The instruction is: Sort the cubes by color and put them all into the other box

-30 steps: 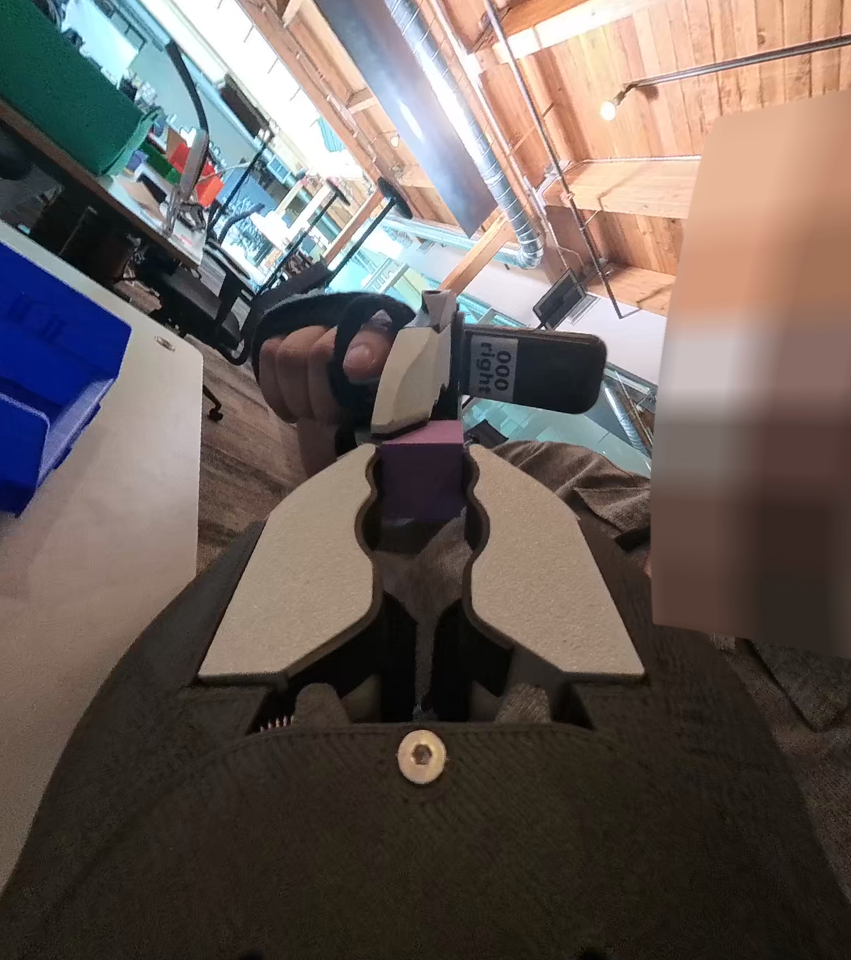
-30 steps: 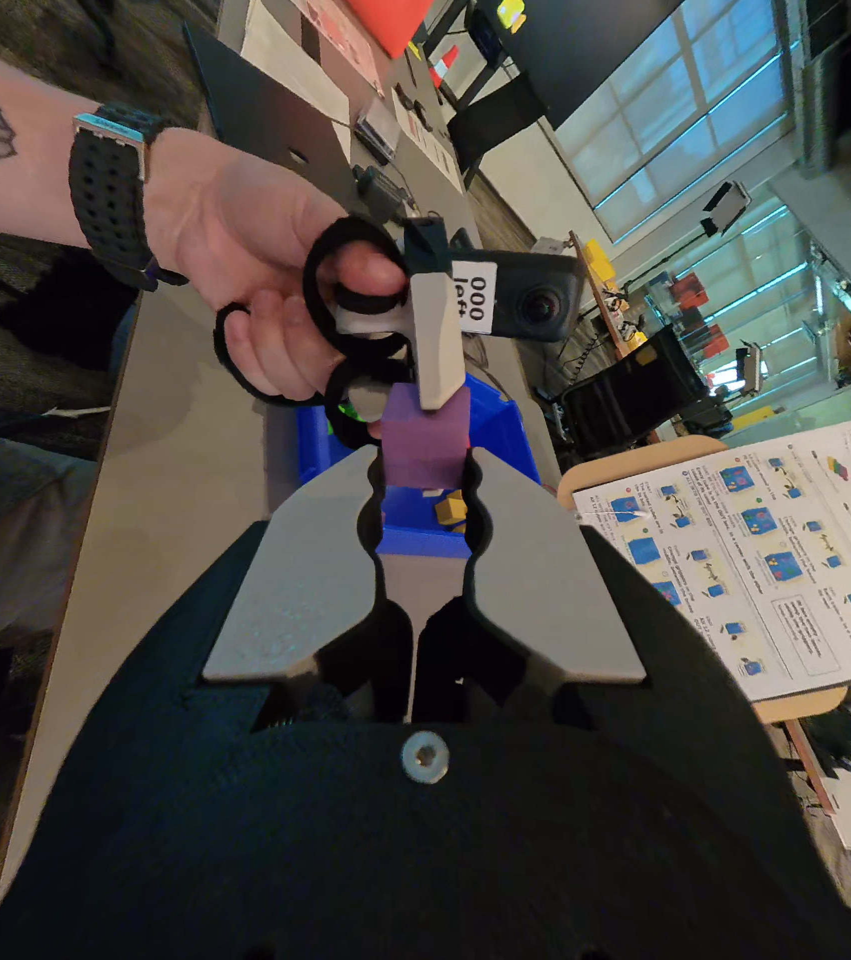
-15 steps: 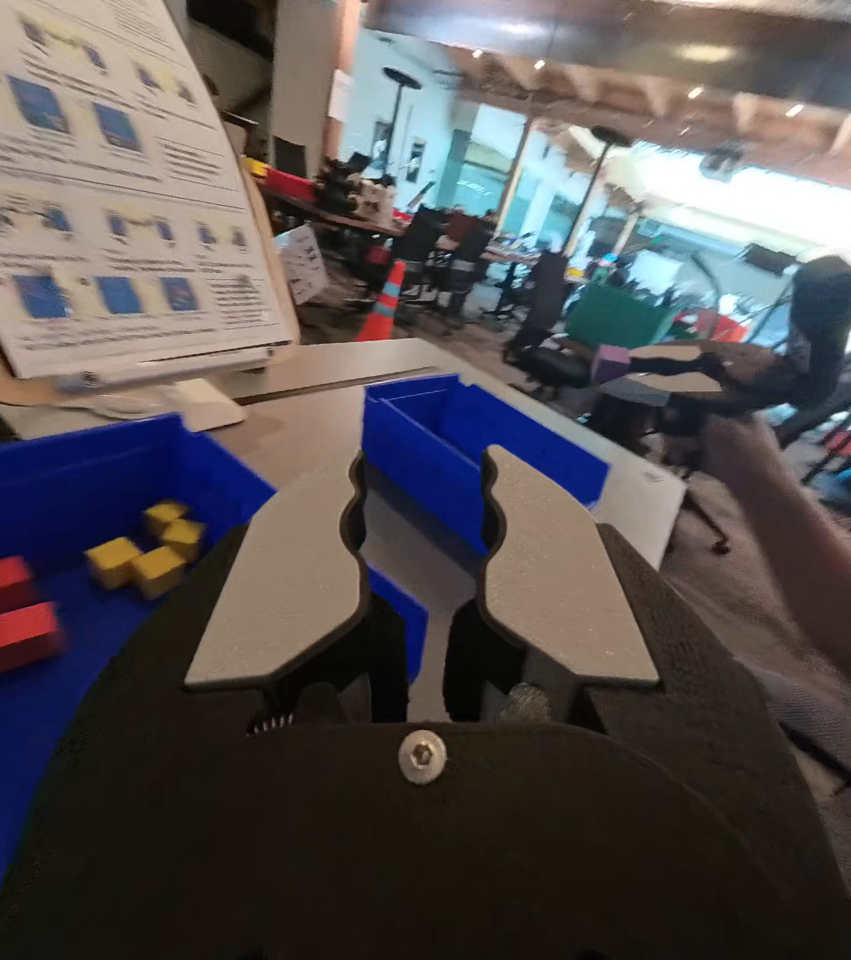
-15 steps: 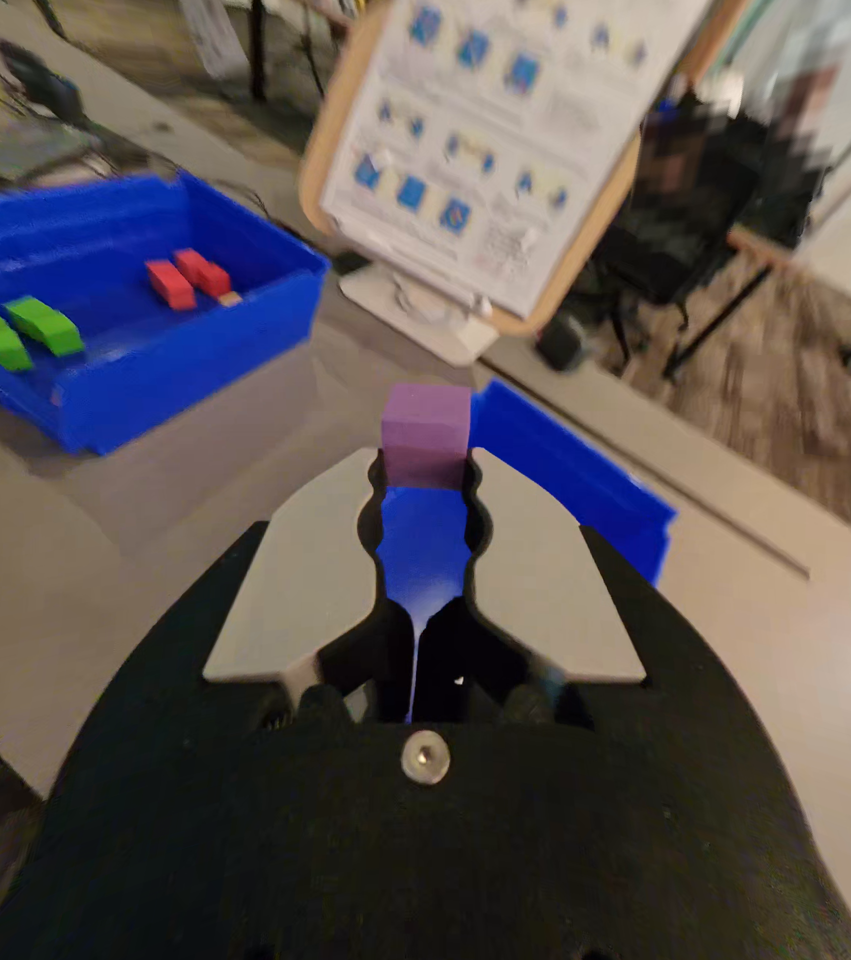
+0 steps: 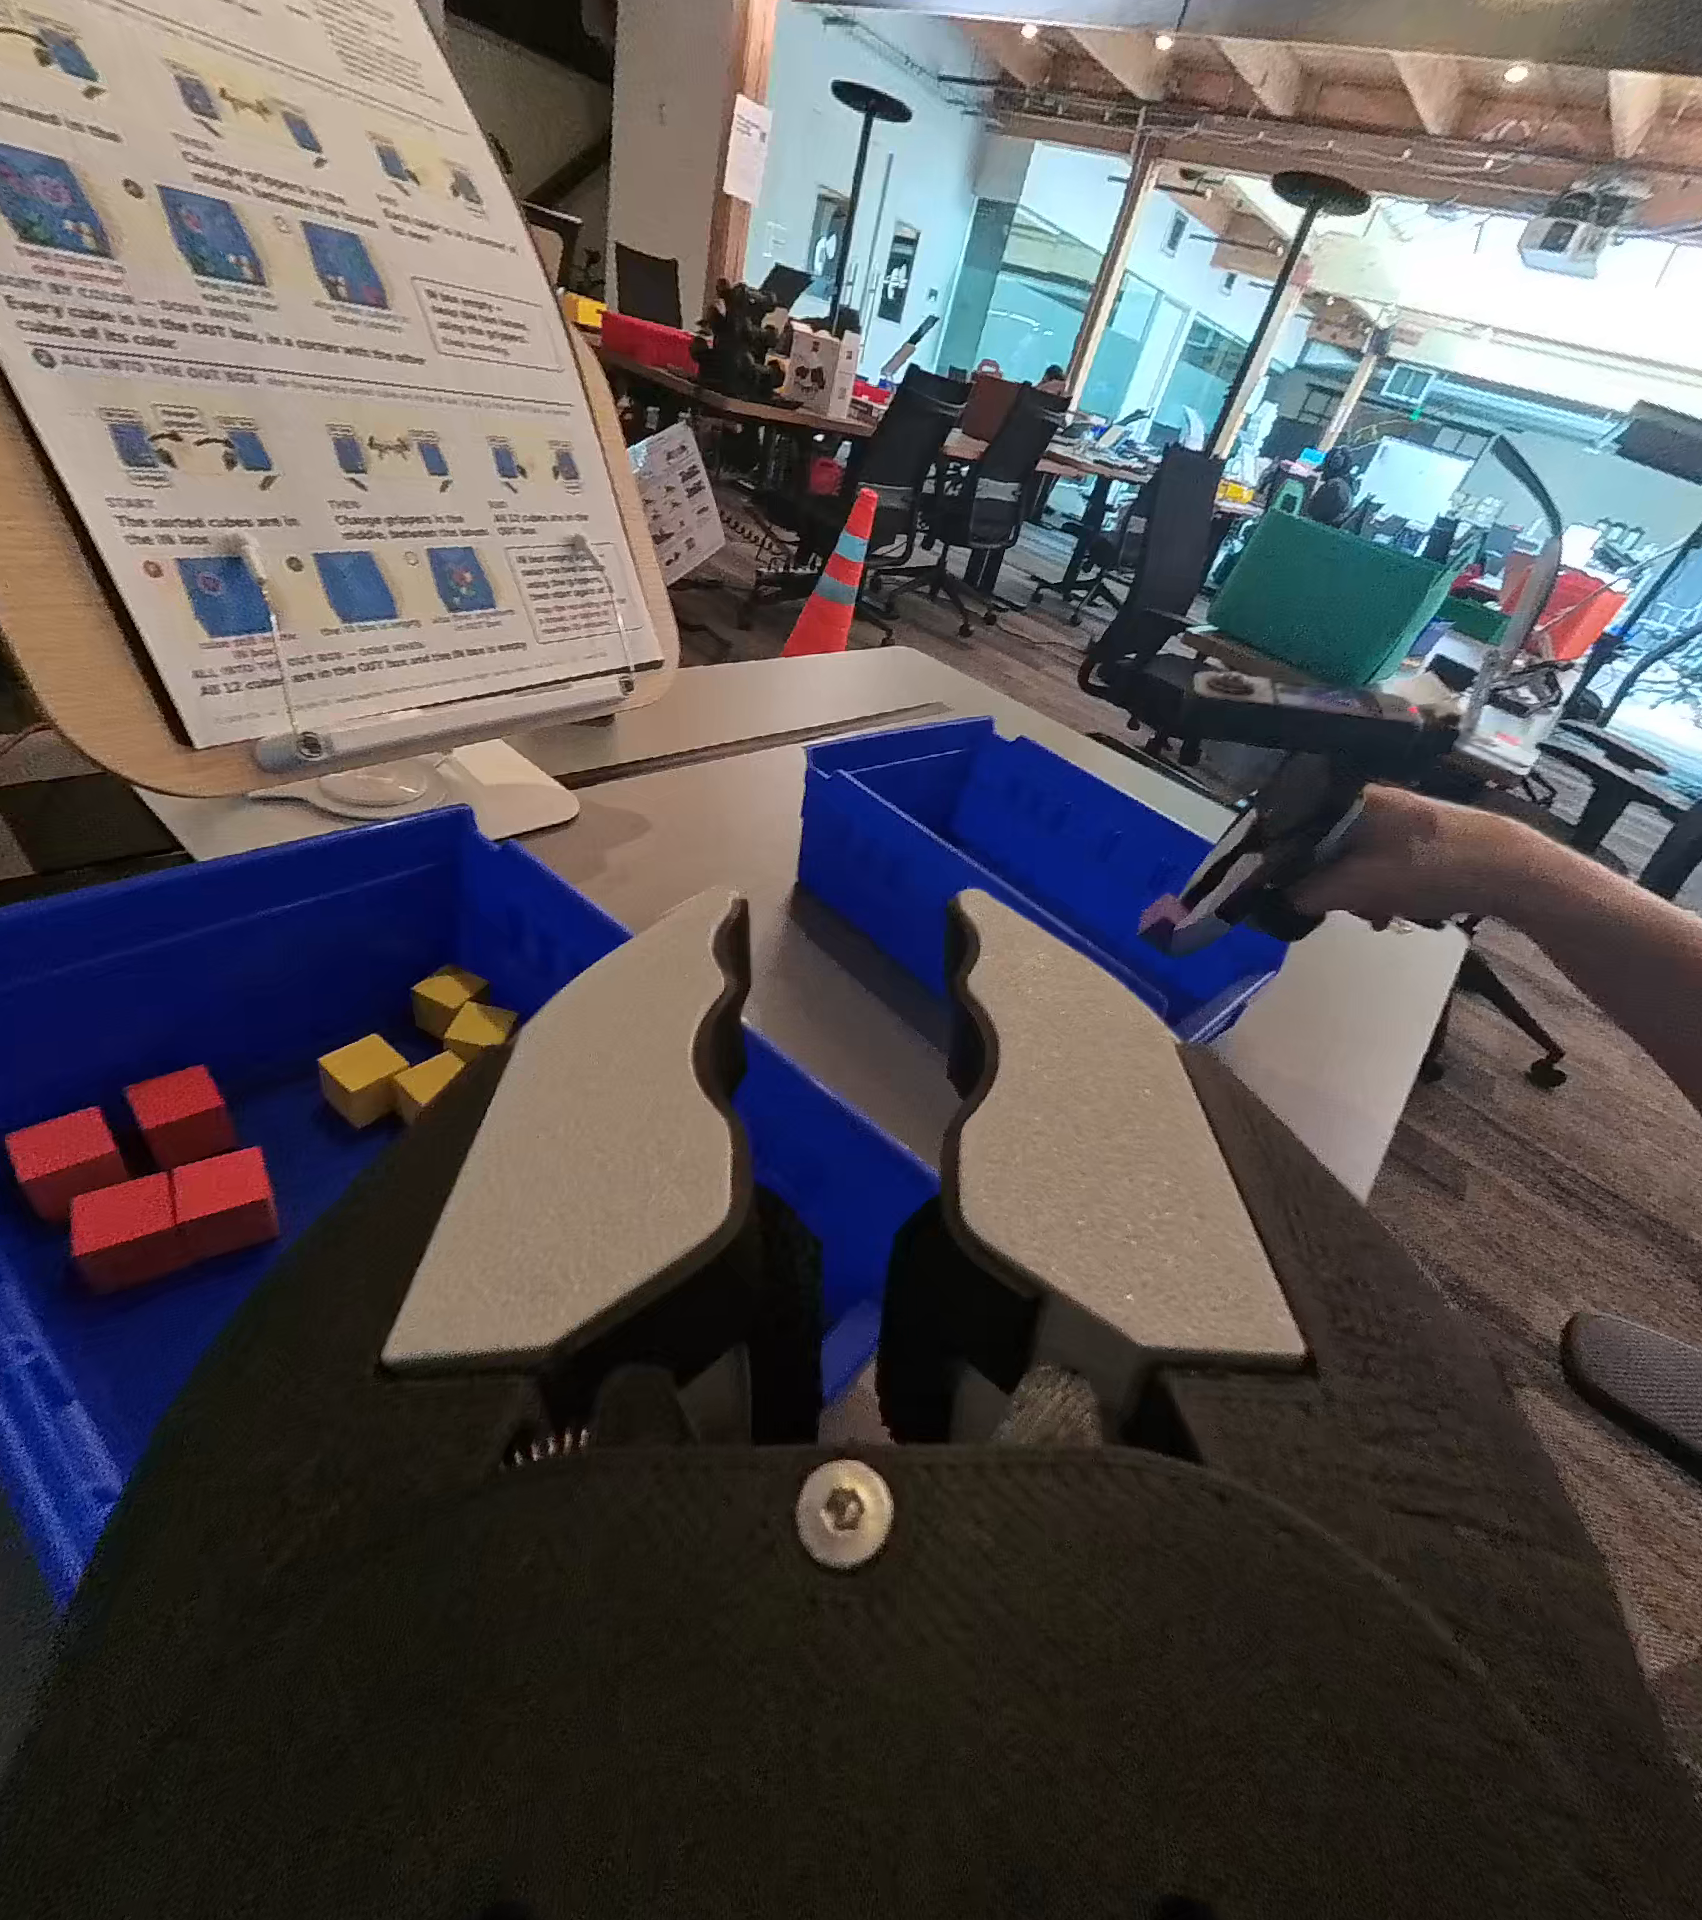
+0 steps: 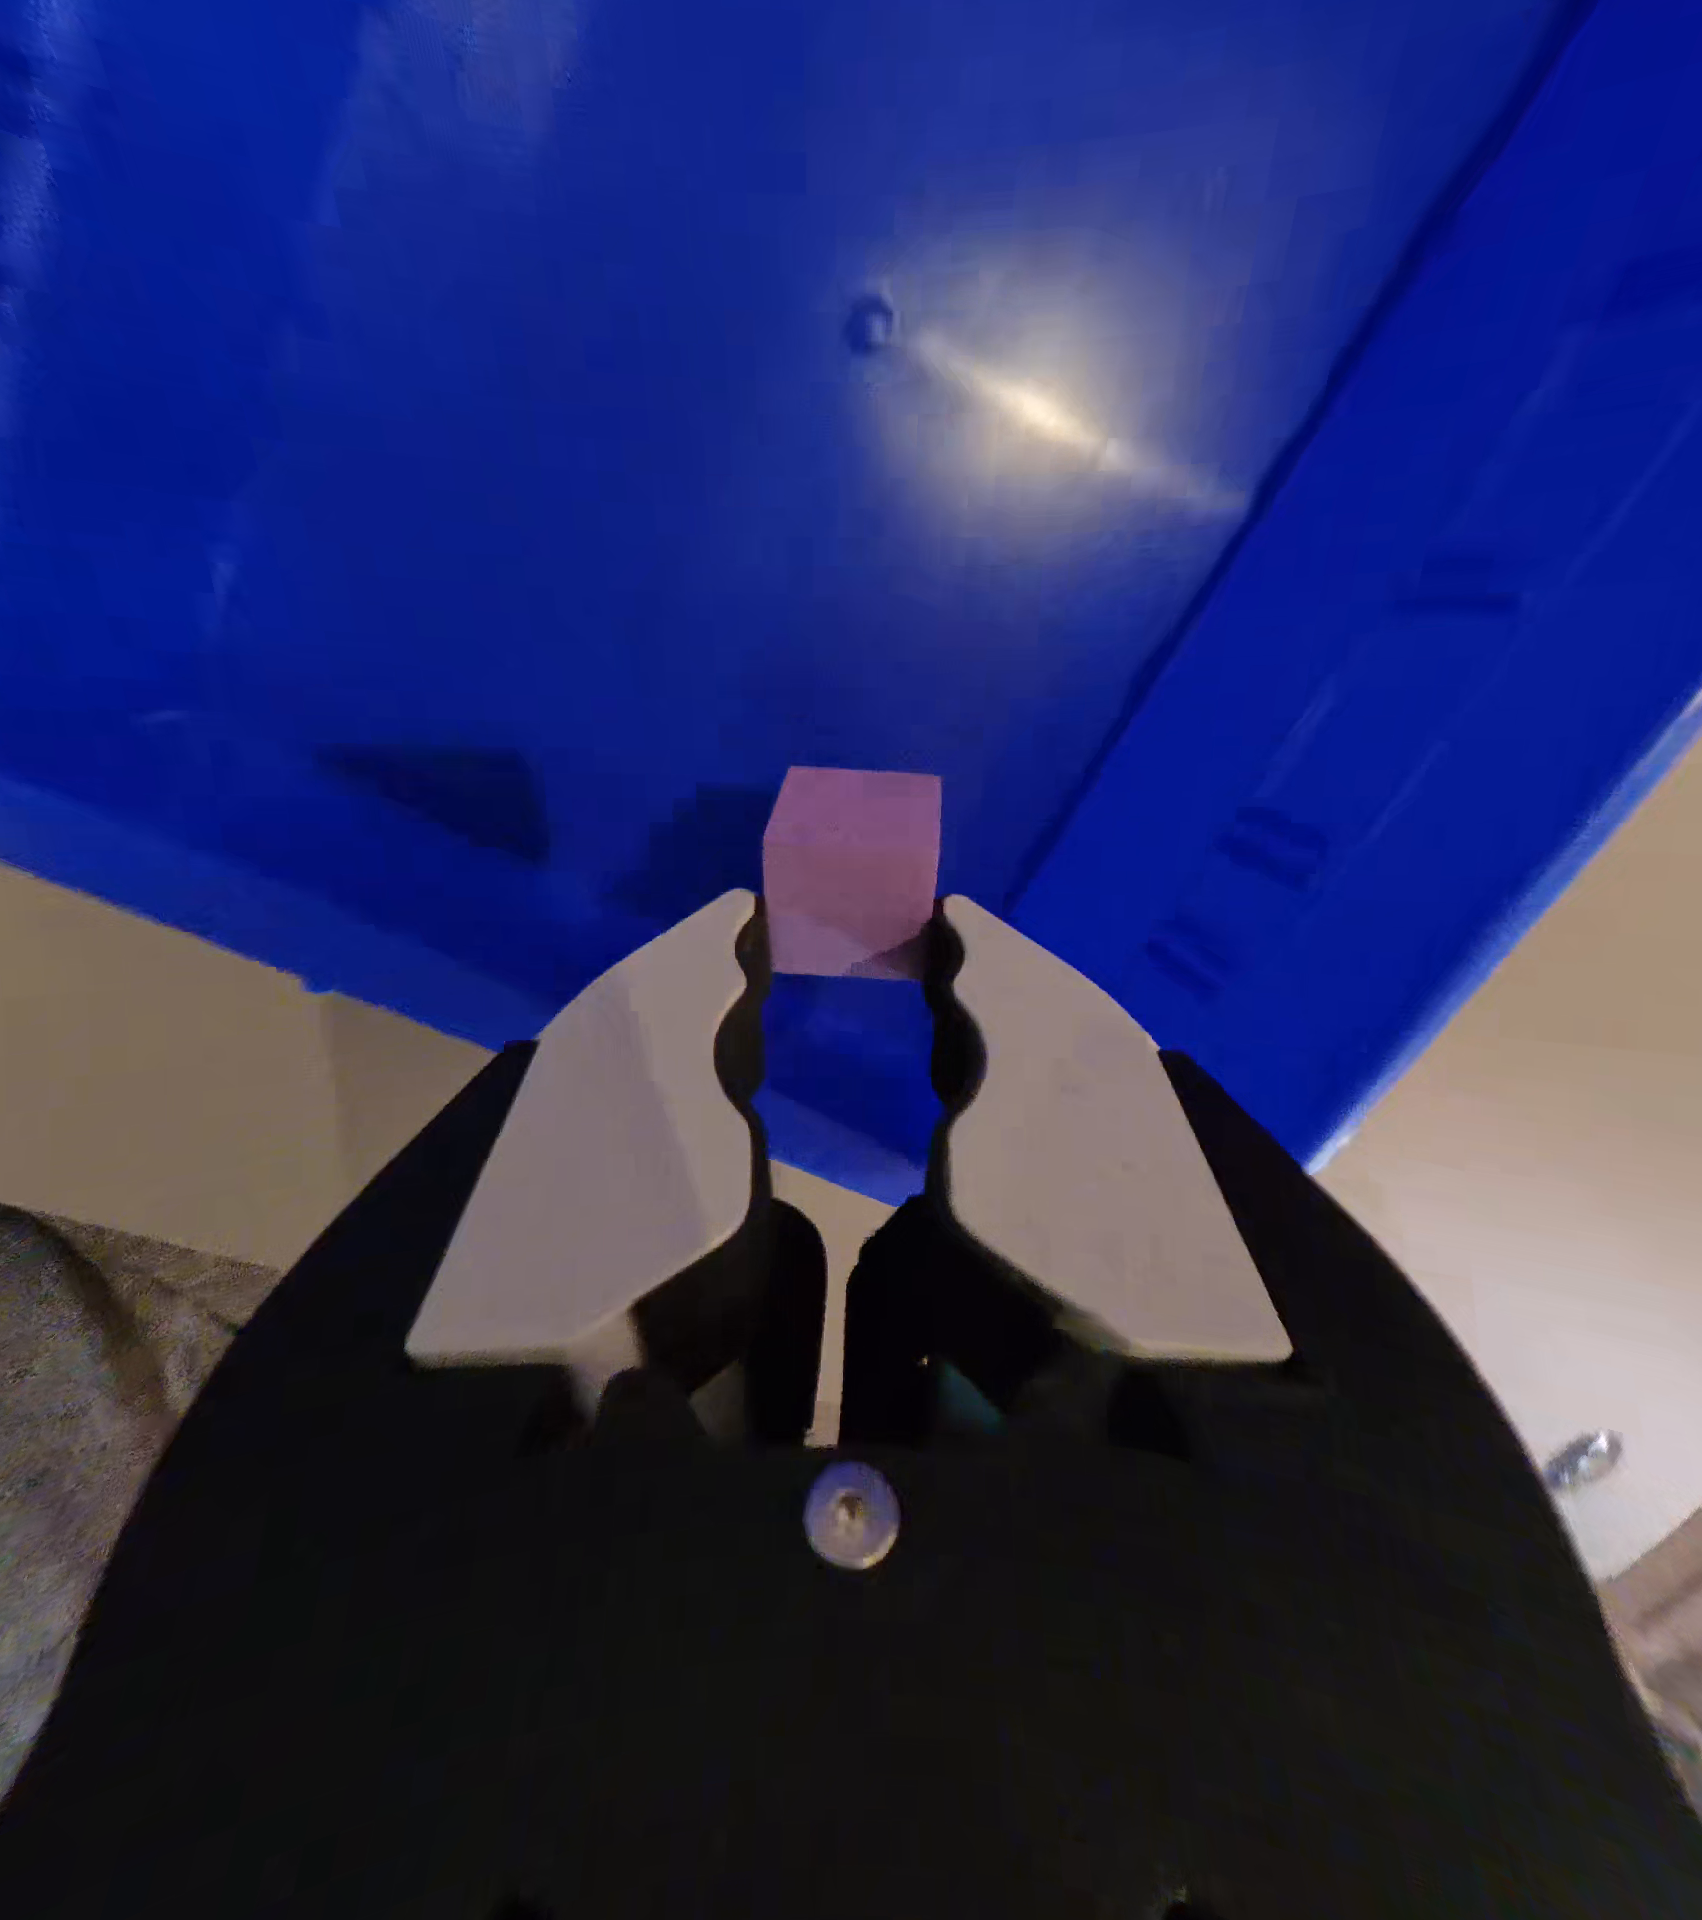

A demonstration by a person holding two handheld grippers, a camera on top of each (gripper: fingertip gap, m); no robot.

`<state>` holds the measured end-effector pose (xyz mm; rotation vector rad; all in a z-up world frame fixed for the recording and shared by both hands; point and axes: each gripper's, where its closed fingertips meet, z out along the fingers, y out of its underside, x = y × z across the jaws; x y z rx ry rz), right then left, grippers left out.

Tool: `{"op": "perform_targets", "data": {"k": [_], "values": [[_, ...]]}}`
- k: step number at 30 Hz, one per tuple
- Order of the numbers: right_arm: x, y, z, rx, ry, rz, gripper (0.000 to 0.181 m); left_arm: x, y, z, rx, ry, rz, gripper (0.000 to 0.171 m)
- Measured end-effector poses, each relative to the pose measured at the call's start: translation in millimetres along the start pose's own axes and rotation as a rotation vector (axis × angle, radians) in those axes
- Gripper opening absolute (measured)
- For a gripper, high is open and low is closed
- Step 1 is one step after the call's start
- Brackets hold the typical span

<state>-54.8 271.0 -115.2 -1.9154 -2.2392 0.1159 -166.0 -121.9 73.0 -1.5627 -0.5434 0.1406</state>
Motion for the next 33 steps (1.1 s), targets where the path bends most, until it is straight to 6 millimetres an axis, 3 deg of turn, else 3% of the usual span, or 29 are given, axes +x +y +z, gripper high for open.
{"op": "perform_targets", "data": {"k": [5, 9, 13, 18, 24, 29, 33], "values": [[4, 19, 26, -0.217, 0.018, 0.022, 0.029, -13, 8, 1, -0.033, -0.030, -0.009, 0.036], [2, 27, 39, -0.289, -0.003, 0.037, 0.029, -31, 28, 5, -0.133, -0.087, -0.004, 0.036], [1, 27, 40, -0.294, -0.023, 0.053, 0.031, -55, 49, 1, -0.252, -0.175, 0.003, 0.036], [-2, 27, 33, -0.273, -0.030, 0.042, 0.059, -66, 55, -3, -0.278, -0.205, -0.012, 0.041], [-6, 3, -11, -0.093, -0.008, 0.008, 0.055, -59, 62, 5, -0.326, -0.183, 0.011, 0.041], [-7, -27, -72, 0.208, 0.058, -0.012, 0.053, -54, 97, 22, -0.526, -0.172, 0.050, 0.042], [-18, -36, -109, 0.451, 0.066, -0.006, 0.054, -56, 116, 34, -0.604, -0.205, 0.052, 0.043]]}}
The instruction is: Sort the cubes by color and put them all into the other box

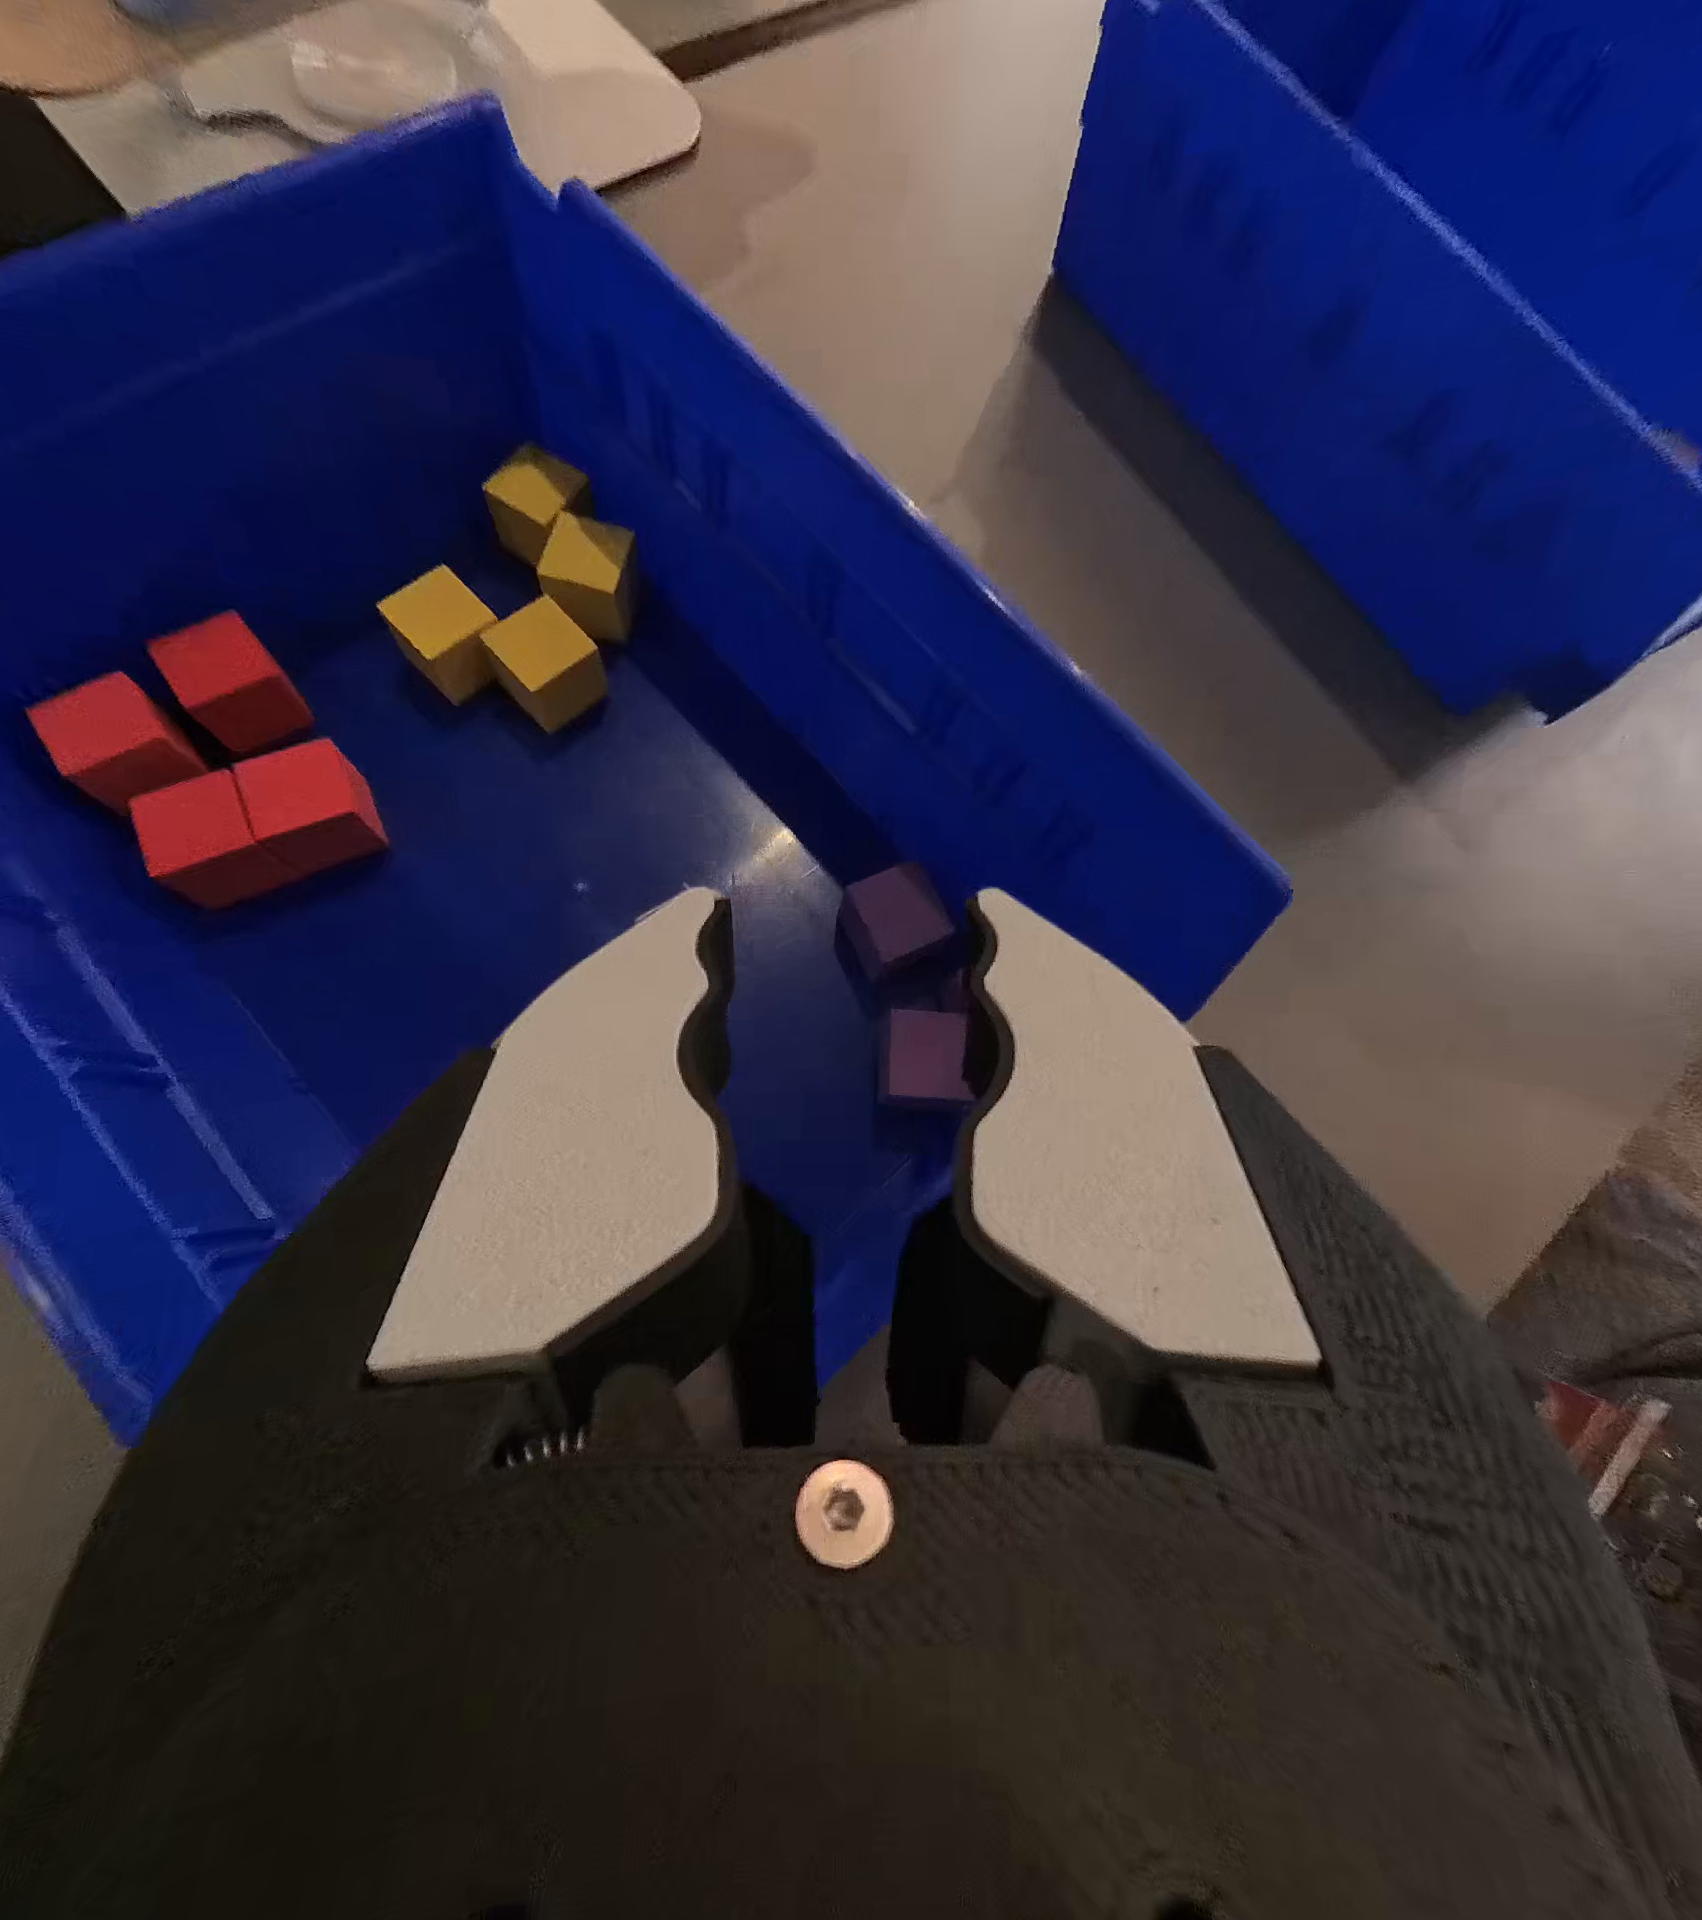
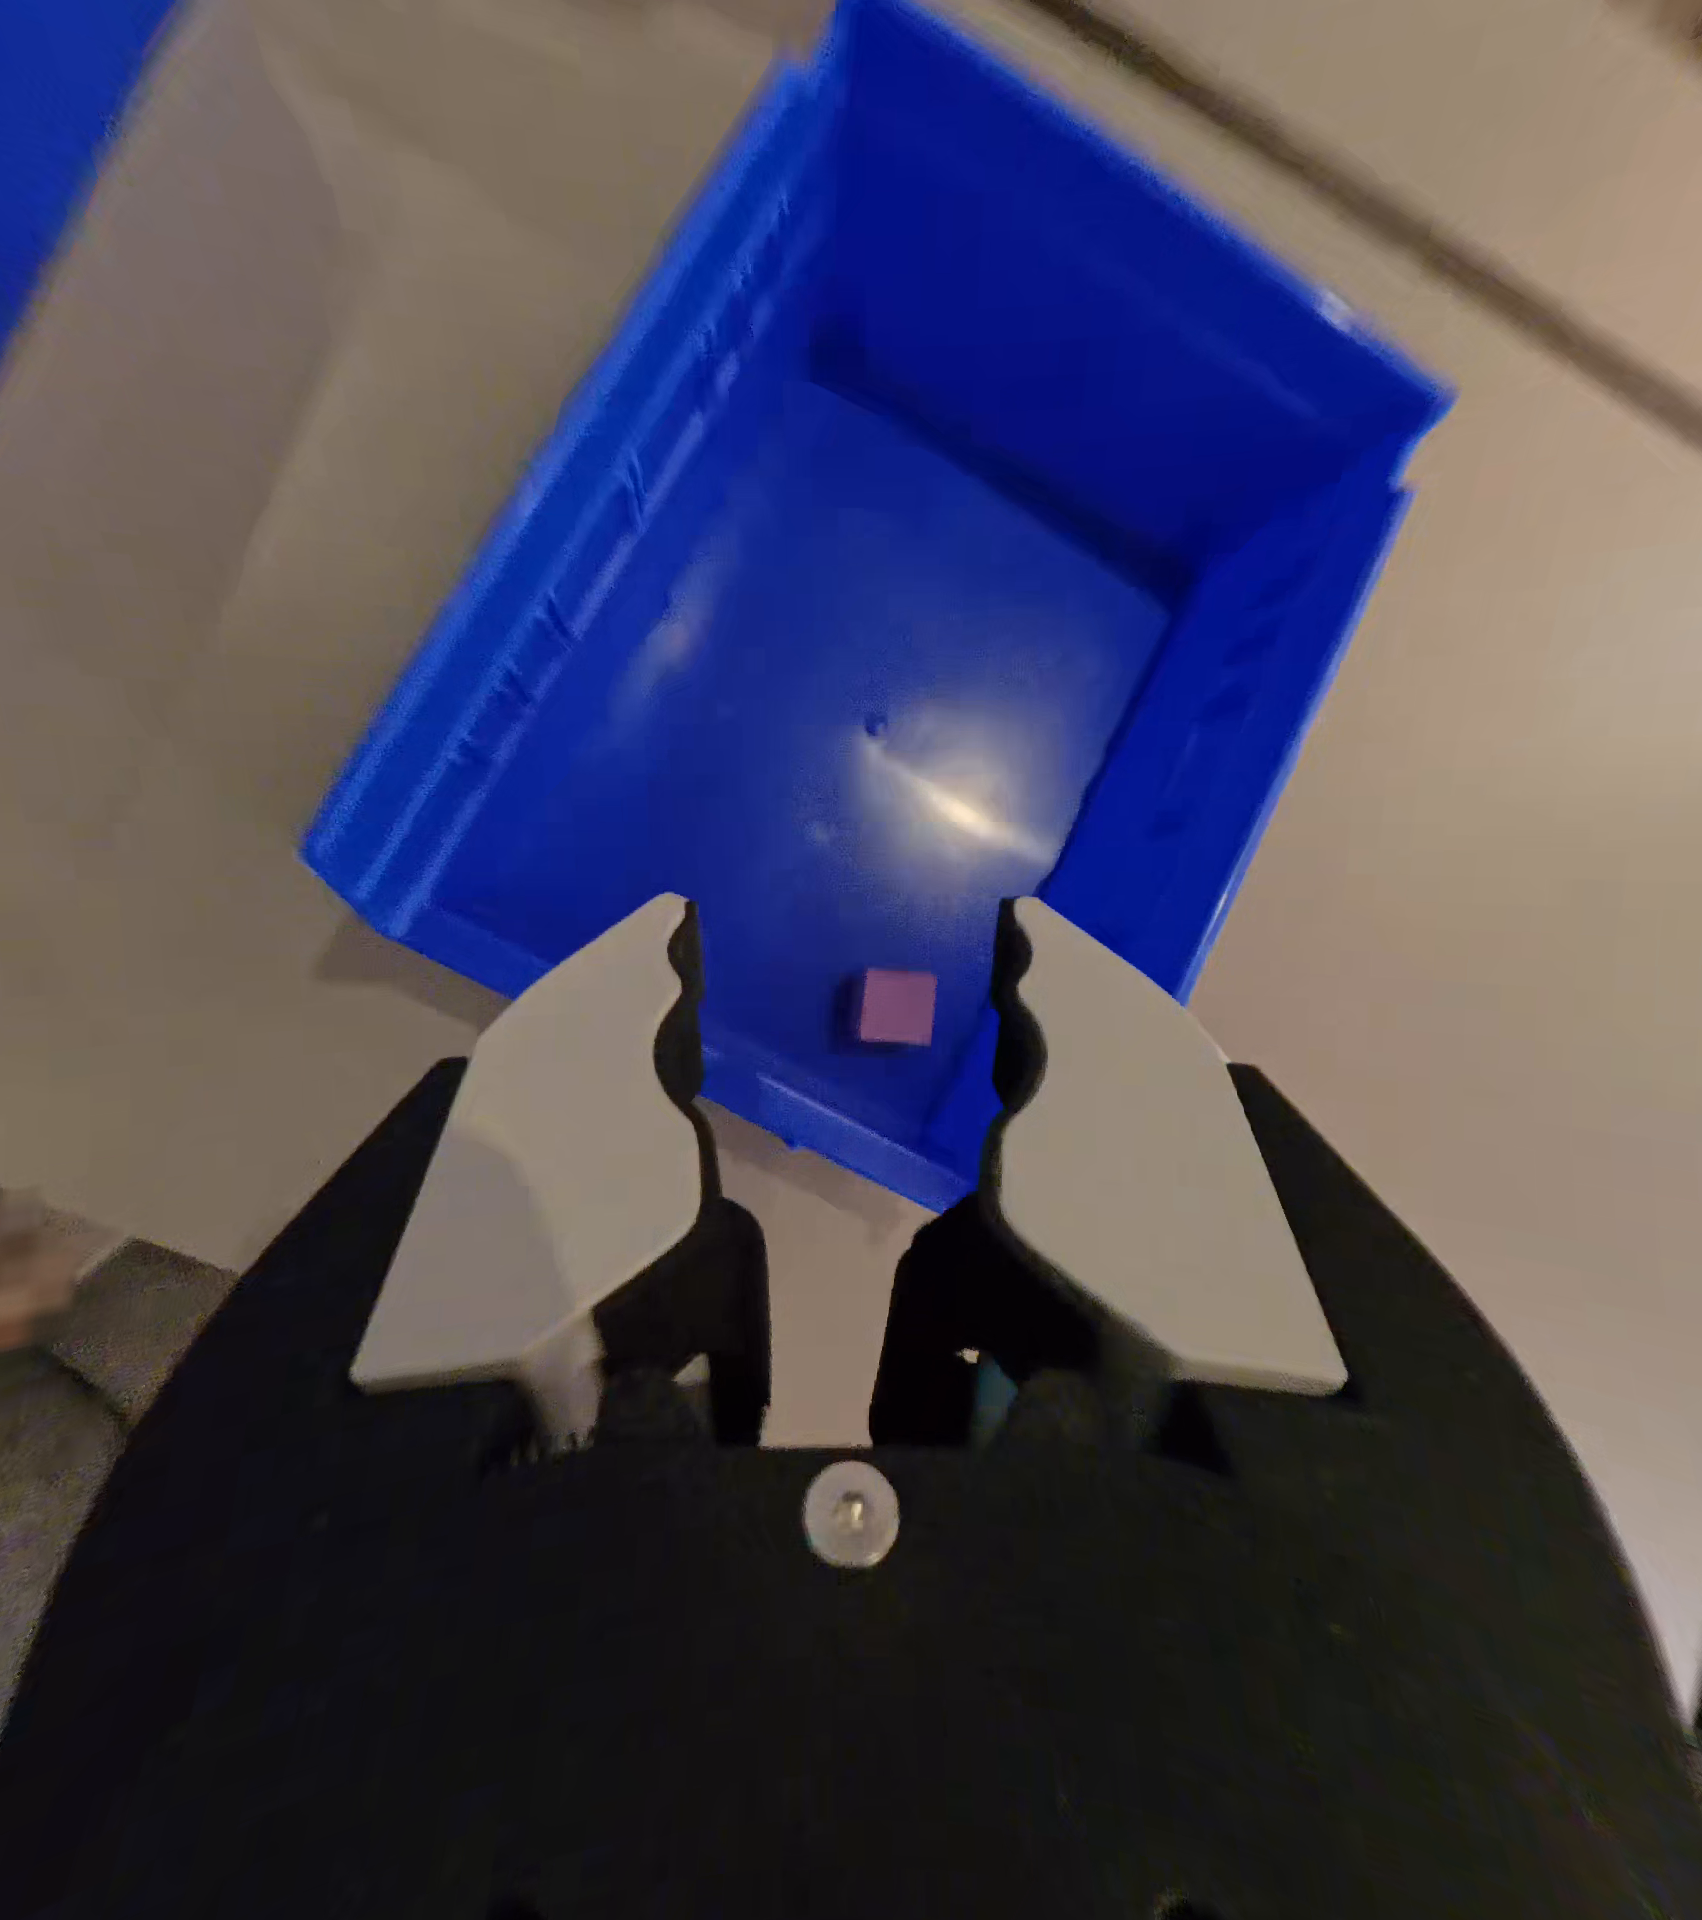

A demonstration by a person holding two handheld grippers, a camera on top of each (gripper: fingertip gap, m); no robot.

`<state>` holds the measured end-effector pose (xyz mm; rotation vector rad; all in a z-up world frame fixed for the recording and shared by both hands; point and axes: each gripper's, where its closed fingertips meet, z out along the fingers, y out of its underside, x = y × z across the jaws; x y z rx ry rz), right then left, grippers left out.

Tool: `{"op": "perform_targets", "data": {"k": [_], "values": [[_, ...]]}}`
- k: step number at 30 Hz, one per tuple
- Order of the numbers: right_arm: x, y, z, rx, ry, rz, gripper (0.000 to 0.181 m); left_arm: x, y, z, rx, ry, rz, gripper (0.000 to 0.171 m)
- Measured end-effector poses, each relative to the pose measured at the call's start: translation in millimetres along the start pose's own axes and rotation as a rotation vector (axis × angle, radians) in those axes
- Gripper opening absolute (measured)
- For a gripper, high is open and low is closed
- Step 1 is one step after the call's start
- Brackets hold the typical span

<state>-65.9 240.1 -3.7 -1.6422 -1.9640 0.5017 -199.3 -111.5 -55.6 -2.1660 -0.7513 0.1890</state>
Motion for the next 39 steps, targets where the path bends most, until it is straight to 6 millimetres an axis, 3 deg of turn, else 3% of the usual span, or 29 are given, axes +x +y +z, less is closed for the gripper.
{"op": "perform_targets", "data": {"k": [5, 11, 23, 29, 35, 39], "values": [[-17, -9, -16, 0.219, -0.018, 0.043, 0.052, 2, 20, 33, -0.154, -0.068, -0.039, 0.044], [-24, 2, 1, 0.210, -0.064, 0.061, 0.050, 10, 30, 63, -0.220, -0.077, -0.057, 0.052], [-1, 15, 6, 0.184, -0.030, 0.112, 0.048, -1, 22, 44, -0.157, -0.138, -0.045, 0.052], [-7, 9, -5, 0.241, 0.003, 0.092, 0.045, -17, 8, 21, -0.043, -0.216, -0.040, 0.050], [-10, 8, -5, 0.237, 0.002, 0.086, 0.044, -60, 35, 16, -0.204, -0.351, -0.025, 0.049], [-6, 13, -4, 0.229, 0.004, 0.095, 0.044, -67, 54, 18, -0.314, -0.285, -0.096, 0.047]]}}
